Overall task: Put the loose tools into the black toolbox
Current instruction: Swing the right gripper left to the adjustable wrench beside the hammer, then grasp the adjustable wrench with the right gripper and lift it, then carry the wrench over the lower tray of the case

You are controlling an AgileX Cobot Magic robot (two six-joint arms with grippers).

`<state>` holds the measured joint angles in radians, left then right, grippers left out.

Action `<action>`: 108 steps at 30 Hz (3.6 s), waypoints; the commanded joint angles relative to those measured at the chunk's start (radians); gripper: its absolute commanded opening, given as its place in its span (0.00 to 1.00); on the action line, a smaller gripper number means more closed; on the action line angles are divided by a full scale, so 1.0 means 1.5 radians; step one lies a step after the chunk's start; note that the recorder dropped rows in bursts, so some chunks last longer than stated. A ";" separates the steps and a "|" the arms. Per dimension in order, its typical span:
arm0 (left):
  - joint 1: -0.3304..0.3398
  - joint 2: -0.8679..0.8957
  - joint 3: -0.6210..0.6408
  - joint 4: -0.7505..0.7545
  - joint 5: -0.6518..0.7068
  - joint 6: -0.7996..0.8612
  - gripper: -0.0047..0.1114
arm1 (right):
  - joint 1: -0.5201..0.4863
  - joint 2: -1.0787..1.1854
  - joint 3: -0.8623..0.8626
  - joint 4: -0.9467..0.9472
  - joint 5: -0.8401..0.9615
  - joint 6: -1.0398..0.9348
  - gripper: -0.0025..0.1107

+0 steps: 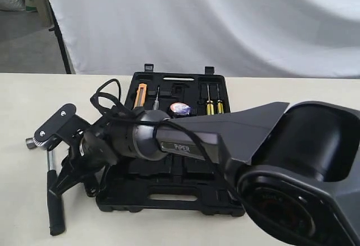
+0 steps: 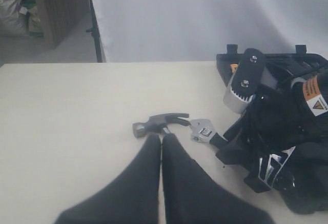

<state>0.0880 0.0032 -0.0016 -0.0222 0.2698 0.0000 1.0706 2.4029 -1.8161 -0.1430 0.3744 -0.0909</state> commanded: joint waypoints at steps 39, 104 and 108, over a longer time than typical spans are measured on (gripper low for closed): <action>-0.004 -0.002 0.001 -0.005 0.000 0.000 0.05 | 0.025 -0.071 0.001 0.192 0.303 -0.001 0.02; -0.004 -0.002 0.001 -0.005 0.000 0.000 0.05 | 0.025 -0.043 0.001 0.095 0.141 0.018 0.02; -0.004 -0.002 0.001 -0.005 0.000 0.000 0.05 | 0.025 -0.073 0.001 0.111 0.178 0.018 0.02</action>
<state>0.0880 0.0032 -0.0016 -0.0222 0.2698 0.0000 1.1072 2.3378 -1.8120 0.0136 0.6112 -0.0679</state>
